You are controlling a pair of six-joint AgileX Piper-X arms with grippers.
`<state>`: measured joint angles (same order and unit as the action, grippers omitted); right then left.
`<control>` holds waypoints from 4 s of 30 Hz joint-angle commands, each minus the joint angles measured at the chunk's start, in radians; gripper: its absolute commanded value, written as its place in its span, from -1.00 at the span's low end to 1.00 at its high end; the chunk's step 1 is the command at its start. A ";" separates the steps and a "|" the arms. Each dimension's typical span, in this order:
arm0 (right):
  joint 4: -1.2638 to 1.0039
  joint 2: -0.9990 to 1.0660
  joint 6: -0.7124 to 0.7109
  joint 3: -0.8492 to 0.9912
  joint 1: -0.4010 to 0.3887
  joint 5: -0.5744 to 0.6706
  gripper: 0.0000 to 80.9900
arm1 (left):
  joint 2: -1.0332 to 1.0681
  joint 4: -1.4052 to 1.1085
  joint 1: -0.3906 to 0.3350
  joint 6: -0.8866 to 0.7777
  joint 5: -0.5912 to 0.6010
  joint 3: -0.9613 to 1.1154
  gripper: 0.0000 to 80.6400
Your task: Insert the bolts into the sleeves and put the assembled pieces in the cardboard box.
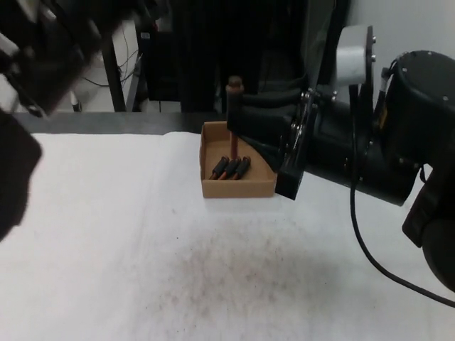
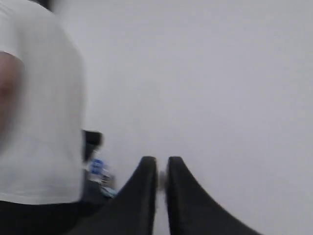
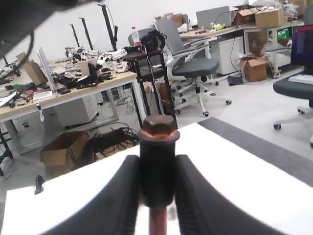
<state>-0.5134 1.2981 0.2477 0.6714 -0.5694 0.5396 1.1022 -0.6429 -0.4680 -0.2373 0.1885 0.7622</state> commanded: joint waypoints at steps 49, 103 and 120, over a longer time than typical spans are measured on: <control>1.021 0.859 0.088 1.061 0.212 -0.294 -0.92 | 0.067 1.154 -0.001 0.147 -0.194 0.005 -1.00; 0.937 -0.877 0.029 -0.401 0.223 -0.441 -0.98 | -1.055 1.293 -0.001 -0.054 -0.527 -0.520 -1.00; 1.115 -1.007 0.053 -0.451 0.223 -0.721 -0.98 | -1.083 1.331 -0.002 -0.062 -0.485 -0.566 -1.00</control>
<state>0.6012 0.2988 0.2956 0.2166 -0.3497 -0.1741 0.0276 0.6975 -0.4680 -0.2906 -0.3119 0.1958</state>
